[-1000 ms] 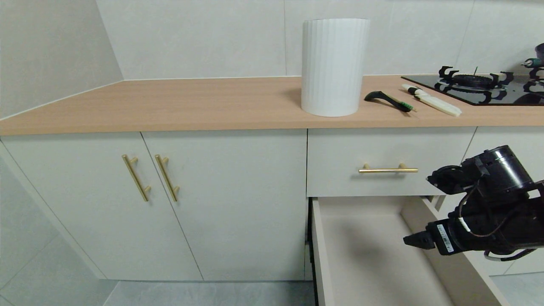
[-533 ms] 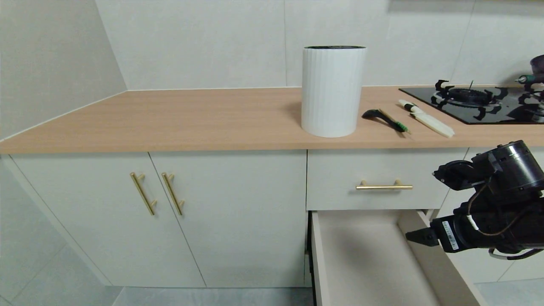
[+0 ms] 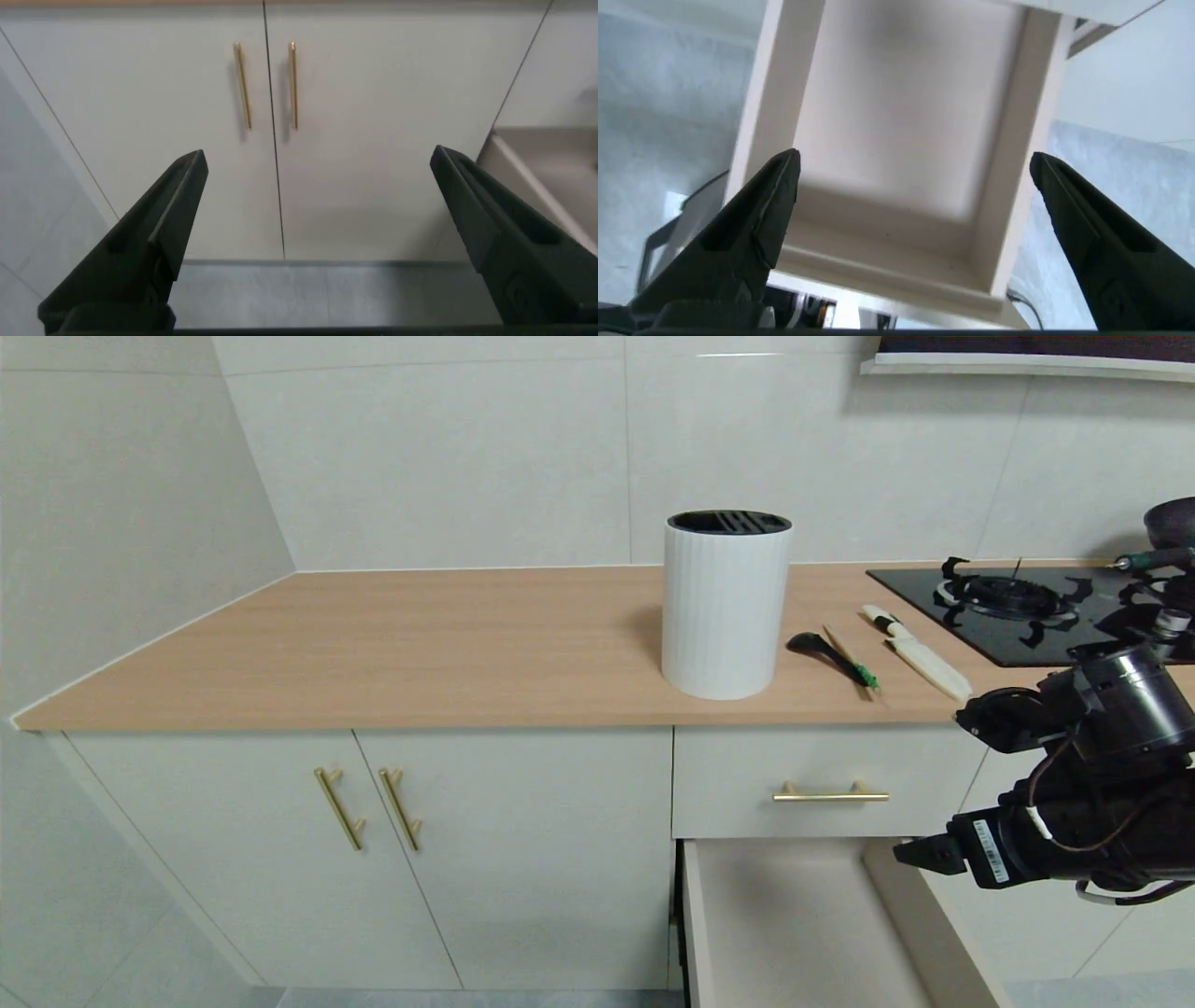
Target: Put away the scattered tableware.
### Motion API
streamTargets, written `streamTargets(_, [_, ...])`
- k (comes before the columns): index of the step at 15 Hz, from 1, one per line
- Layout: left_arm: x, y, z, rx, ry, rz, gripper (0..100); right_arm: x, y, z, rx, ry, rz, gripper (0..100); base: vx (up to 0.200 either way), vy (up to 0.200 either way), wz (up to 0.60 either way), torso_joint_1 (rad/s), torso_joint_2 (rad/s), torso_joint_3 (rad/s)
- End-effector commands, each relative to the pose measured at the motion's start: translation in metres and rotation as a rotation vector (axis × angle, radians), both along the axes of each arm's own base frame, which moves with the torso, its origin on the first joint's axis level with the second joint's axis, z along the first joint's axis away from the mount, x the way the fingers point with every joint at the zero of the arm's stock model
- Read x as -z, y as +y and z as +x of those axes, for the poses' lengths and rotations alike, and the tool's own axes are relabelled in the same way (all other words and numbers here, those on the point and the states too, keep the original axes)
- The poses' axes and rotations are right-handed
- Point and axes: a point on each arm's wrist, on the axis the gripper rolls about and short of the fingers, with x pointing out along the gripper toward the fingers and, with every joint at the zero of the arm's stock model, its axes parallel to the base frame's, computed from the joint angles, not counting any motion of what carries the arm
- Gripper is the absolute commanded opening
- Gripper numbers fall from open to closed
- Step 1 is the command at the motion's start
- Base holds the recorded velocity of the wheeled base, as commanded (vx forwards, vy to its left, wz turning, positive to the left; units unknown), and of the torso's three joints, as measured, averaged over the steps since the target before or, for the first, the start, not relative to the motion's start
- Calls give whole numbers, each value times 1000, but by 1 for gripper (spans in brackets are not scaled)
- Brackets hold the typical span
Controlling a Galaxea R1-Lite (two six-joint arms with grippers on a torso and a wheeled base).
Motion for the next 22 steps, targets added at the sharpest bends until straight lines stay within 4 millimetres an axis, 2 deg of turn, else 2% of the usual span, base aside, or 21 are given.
streamTargets(1, [0,0,0,1,1,0,100,0,0,1,0,1,0,100,0,0,0,198,-476,-286])
streamTargets(5, [0,0,0,1,1,0,100,-8,2,5,-4,-94,33,100,0,0,0,146,-353,-211])
streamTargets(7, [0,0,0,1,1,0,100,-25,6,19,-2,-212,70,100,0,0,0,23,-45,-28])
streamTargets(8, [0,0,0,1,1,0,100,-39,9,44,24,-265,81,100,0,0,0,0,0,0])
streamTargets(9, [0,0,0,1,1,0,100,-43,10,51,30,-277,84,100,0,0,0,0,0,0])
streamTargets(10, [0,0,0,1,1,0,100,-50,14,82,76,-282,59,100,0,0,0,0,0,0])
streamTargets(11, [0,0,0,1,1,0,100,-52,17,95,102,-283,62,100,0,0,0,0,0,0])
streamTargets(12, [0,0,0,1,1,0,100,-51,18,100,119,-279,79,100,0,0,0,0,0,0])
streamTargets(13, [0,0,0,1,1,0,100,-41,24,120,193,-261,130,100,0,0,0,0,0,0])
streamTargets(14, [0,0,0,1,1,0,100,-38,25,125,215,-262,122,100,0,0,0,0,0,0])
streamTargets(15, [0,0,0,1,1,0,100,-25,28,134,238,-238,93,100,0,0,0,0,0,0])
streamTargets(17, [0,0,0,1,1,0,100,-15,31,144,248,-251,91,100,0,0,0,0,0,0])
streamTargets(22, [0,0,0,1,1,0,100,1,27,154,287,-231,47,100,0,0,0,0,0,0])
